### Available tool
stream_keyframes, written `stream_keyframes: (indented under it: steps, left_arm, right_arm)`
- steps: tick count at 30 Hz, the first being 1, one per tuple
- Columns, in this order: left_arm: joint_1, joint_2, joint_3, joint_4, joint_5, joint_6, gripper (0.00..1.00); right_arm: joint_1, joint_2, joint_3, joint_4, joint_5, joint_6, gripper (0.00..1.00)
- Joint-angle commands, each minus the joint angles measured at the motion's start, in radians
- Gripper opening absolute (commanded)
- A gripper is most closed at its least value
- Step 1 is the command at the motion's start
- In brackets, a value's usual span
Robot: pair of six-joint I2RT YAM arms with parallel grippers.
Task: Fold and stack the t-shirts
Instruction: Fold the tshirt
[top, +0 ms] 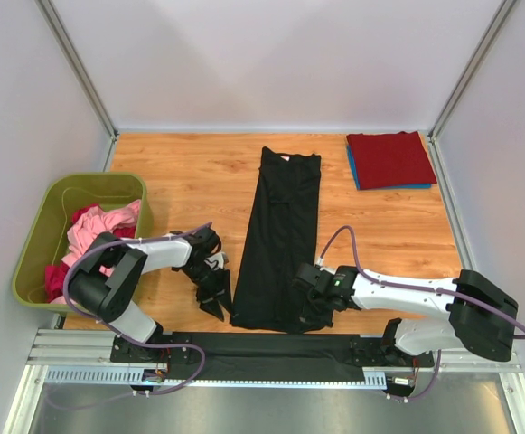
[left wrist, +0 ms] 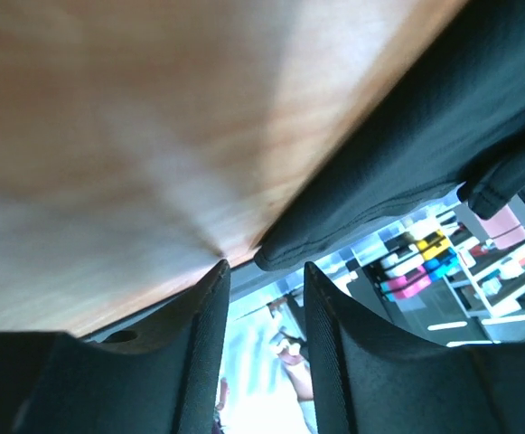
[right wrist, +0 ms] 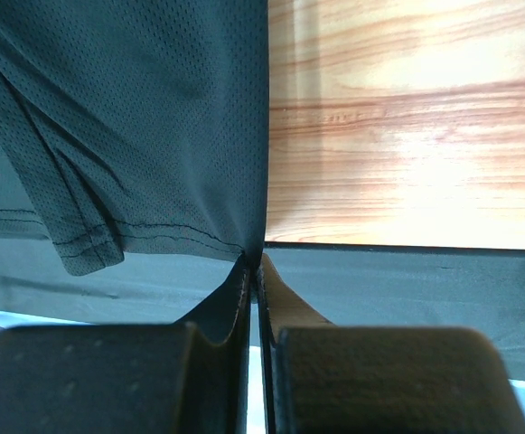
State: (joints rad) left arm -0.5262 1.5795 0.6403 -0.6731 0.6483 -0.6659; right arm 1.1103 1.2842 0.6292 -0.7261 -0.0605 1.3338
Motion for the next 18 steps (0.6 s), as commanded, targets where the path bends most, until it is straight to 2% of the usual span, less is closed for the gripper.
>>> stream_keyframes:
  steps: [1, 4, 9, 12, 13, 16, 17, 18]
  left_arm:
    - [-0.021, -0.049, -0.01, -0.013, -0.03, -0.029, 0.46]
    - [-0.031, -0.02, -0.025, 0.024, -0.023, -0.035, 0.46]
    - [-0.035, 0.019, -0.089, 0.161, 0.06, -0.09, 0.41]
    - [-0.037, 0.04, -0.087, 0.181, 0.06, -0.097, 0.35]
    - [-0.037, 0.04, -0.085, 0.175, 0.06, -0.095, 0.28]
    - [-0.037, 0.024, -0.074, 0.153, 0.053, -0.1, 0.14]
    - [-0.037, 0.014, -0.071, 0.142, 0.05, -0.103, 0.04]
    - [-0.037, -0.005, -0.061, 0.13, 0.042, -0.106, 0.01]
  right_arm:
    - [0.01, -0.022, 0.032, -0.012, 0.021, -0.001, 0.0]
    - [0.014, -0.026, 0.027, -0.007, 0.019, 0.008, 0.0]
    - [0.017, -0.029, 0.023, -0.009, 0.019, 0.013, 0.0]
    - [0.017, -0.031, 0.023, -0.009, 0.019, 0.015, 0.0]
    - [0.019, -0.031, 0.024, -0.01, 0.021, 0.015, 0.0]
    - [0.02, -0.036, 0.03, -0.025, 0.024, 0.016, 0.0]
    - [0.02, -0.037, 0.033, -0.033, 0.027, 0.018, 0.0]
    - [0.02, -0.043, 0.035, -0.039, 0.03, 0.016, 0.0]
